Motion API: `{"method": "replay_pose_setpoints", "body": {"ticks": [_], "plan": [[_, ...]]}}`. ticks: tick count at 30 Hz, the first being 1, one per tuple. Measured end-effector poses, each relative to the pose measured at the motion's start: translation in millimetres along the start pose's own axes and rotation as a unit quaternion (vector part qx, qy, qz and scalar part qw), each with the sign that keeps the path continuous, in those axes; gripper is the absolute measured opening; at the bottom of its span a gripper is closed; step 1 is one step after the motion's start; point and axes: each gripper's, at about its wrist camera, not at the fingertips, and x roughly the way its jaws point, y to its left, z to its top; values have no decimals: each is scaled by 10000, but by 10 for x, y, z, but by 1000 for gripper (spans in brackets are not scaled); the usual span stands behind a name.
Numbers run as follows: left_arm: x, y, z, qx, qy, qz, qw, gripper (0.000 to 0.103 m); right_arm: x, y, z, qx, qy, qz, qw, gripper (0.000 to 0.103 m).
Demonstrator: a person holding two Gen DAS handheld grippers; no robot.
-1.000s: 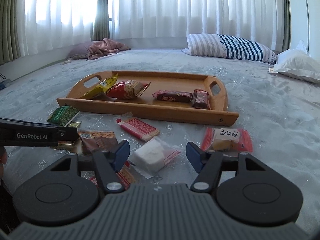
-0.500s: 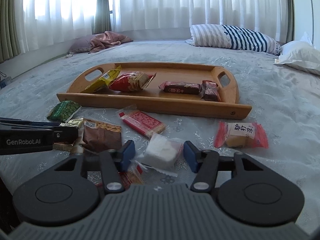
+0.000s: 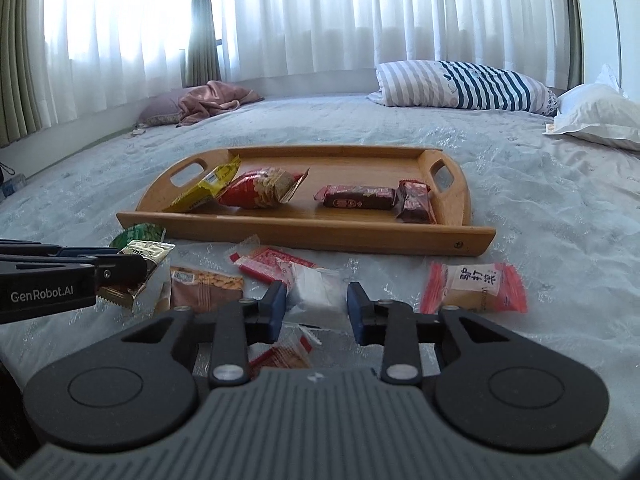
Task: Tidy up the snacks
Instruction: 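Grasp a small red-gold packet with left tool while right tool grasps the clear bag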
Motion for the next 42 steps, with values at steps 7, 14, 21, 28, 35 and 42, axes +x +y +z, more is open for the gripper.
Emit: {"method": "replay_pose_setpoints", "body": {"ticks": [7,14,21,28,35,42], "plan": [[-47,36,125,-125,-110,-57,9998,22,-22,-50,108,153,-138,-26,9998,37],[-22,72,163,-244,-83,-55,9997,22,-27,-122,164,386,-194,45,9991,38],[-8,83,142,-252,-42,-41,9997,22,-39,-131,188,314,-267,26,9991,41],[31,98,126,-287,20,-23,9996,22,147,-96,191,187,150,27,9997,67],[48,94,134,-265,25,-5,9996,22,320,67,200,-25,344,92,9994,78],[71,117,155,-262,9,11,9997,22,379,179,205,-319,470,-66,9984,38]]}}
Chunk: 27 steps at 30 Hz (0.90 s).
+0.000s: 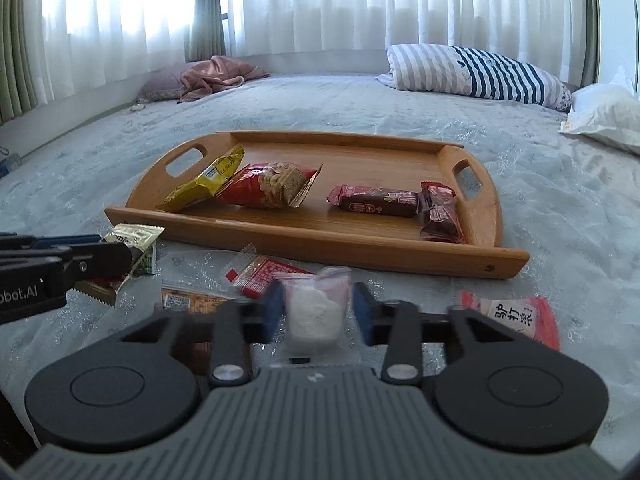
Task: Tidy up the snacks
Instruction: 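Grasp a small red-gold packet with left tool while right tool grasps the clear bag, then carry the red packet over the tray while right tool carries the clear bag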
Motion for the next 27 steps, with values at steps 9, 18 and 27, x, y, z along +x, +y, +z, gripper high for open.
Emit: {"method": "replay_pose_setpoints", "body": {"ticks": [9,18,27], "plan": [[59,93,183,-77,-192,-87,9997,22,-165,-60,158,162,-349,92,9992,35],[361,329,654,-144,-387,-101,9991,22,-97,-344,607,504,-459,243,9974,35],[1029,576,1174,-563,-52,-642,9963,22,432,-614,1167,762,-142,522,9956,35]]}}
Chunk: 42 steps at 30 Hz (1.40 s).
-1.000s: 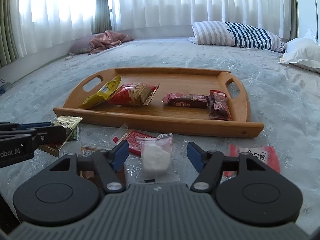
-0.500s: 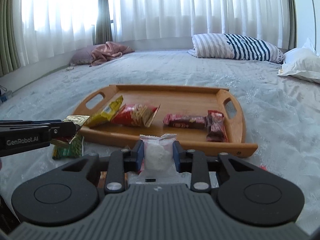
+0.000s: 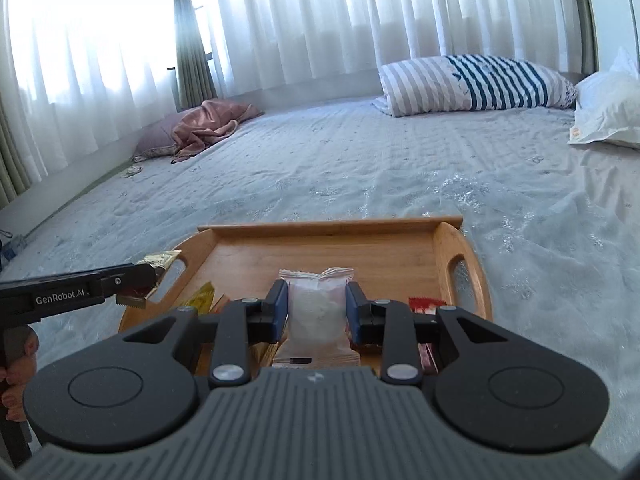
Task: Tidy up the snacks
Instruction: 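Carry the red packet over the tray while right tool carries the clear bag, then open left tool to drop the packet while right tool releases the clear bag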
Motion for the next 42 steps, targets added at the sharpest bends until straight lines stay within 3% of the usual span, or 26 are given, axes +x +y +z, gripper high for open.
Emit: {"method": "replay_pose_setpoints", "body": {"ticks": [7,15,22,37,42], "plan": [[485,147,204,-204,180,-214,9994,22,591,-69,150,109,419,-2,9991,35],[870,183,182,-215,399,-83,9989,22,1049,-58,55,230,799,-165,9964,35],[1094,222,109,-282,742,59,9968,22,1127,-31,17,218,820,-243,9961,35],[1169,175,-29,-81,892,176,9958,22,1179,-1,-38,140,876,-260,9957,37],[1161,150,-17,-78,922,271,9953,23,1167,0,-43,121,857,-222,9960,46]]}}
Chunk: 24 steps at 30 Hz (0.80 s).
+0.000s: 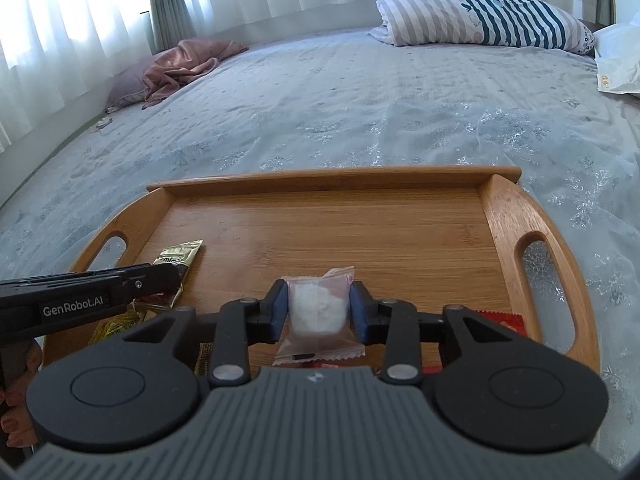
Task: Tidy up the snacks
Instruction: 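Open left tool to drop the packet while right tool releases the clear bag, then withdraw both open tools from the tray toward the remaining snacks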
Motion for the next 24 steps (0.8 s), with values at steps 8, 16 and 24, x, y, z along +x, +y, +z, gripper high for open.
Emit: {"method": "replay_pose_setpoints", "body": {"ticks": [8,16,24], "plan": [[-287,-116,-64,397,-311,157,9986,45,-189,-40,-30,-75,-160,-33,9998,73],[-732,-89,-195,312,-611,-58,9976,80,-553,-18,-149,-502,-493,-83,9975,89],[-1127,-117,-398,416,-785,-147,9959,88,-902,-25,-303,-513,-819,-13,9953,98]]}}
